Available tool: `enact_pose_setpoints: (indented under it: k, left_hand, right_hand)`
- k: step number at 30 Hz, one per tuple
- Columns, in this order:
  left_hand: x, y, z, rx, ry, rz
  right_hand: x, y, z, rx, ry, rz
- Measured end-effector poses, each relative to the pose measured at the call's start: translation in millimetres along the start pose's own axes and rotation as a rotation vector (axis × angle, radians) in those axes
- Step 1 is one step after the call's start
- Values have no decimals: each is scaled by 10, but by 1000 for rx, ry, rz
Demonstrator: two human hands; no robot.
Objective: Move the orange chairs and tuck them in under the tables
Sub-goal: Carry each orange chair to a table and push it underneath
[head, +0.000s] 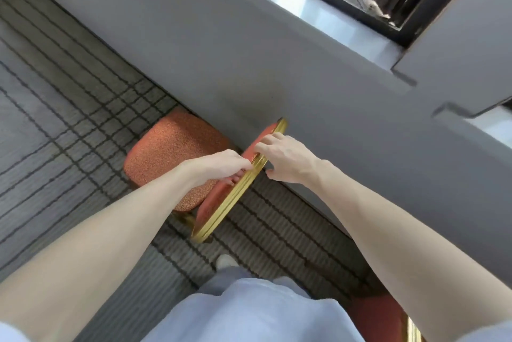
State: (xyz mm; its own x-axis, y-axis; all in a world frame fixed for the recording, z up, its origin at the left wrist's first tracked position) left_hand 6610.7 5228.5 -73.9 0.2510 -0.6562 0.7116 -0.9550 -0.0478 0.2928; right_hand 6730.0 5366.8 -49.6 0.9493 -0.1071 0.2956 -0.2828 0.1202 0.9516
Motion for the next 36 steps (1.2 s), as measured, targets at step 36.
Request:
enact_pose_setpoints:
  k: [36]
  left_hand:
    - [230,2927,113,-28,350,-1397]
  right_hand:
    - [-3817,1905,951,-191,650,-85]
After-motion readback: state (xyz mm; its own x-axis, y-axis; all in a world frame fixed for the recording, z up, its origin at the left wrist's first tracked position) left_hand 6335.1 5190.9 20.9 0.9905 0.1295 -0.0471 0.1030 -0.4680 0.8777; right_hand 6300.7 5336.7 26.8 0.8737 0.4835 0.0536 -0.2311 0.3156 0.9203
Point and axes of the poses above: each hand's wrist, its own x-axis away from the middle knuckle, its own y-axis out of the back of the hand, z = x × y, the point moved 1 cm from there along -x, towards the middle knuckle
